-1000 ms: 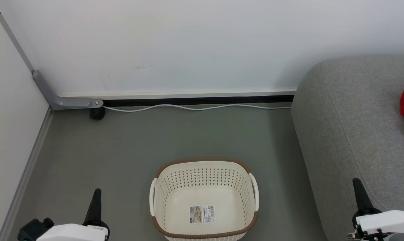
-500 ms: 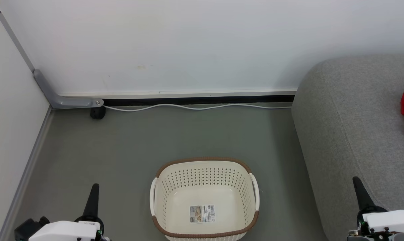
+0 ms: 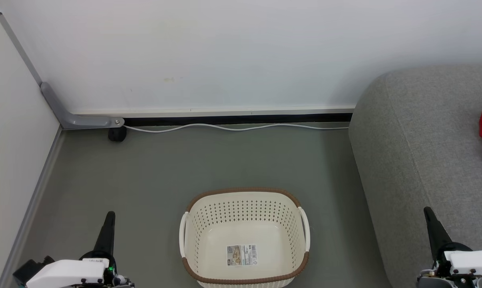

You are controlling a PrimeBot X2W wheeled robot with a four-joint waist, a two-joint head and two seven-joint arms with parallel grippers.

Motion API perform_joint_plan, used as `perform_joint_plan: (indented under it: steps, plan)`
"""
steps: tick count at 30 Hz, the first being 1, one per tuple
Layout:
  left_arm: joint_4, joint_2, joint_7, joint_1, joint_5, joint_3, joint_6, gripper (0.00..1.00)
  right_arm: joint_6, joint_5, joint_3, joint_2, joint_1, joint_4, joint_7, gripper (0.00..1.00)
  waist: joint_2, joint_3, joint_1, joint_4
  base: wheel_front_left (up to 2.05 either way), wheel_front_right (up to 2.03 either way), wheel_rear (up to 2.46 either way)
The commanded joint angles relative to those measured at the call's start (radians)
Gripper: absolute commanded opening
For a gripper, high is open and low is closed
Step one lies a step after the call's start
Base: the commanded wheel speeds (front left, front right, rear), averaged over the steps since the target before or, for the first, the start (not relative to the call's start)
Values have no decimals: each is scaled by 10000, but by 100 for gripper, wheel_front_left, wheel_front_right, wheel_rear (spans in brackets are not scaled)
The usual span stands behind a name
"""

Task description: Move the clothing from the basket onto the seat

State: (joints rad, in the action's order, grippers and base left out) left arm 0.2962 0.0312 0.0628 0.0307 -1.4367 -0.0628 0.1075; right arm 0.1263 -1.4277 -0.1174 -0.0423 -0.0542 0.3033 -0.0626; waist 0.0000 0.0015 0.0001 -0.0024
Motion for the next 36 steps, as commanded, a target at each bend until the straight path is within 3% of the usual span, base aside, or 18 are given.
perform_joint_plan:
  steps: [1, 14, 36]
  plan:
    - [-341, 174, 118, 621, -296, -331, 126, 0, 41, -326, 162, -105, -488, -386, -131, 0, 0, 1, 0, 3, 0, 0, 0]
    - [-504, 190, 500, 772, -1702, -509, 231, 0, 44, -1789, 35, -80, -537, -582, -504, 0, 0, 16, 0, 23, 0, 0, 0]
    - [-508, 191, 504, 774, -1719, -510, 232, 0, 44, -1808, 35, -79, -537, -585, -508, 0, 0, 16, 0, 24, 0, 0, 0]
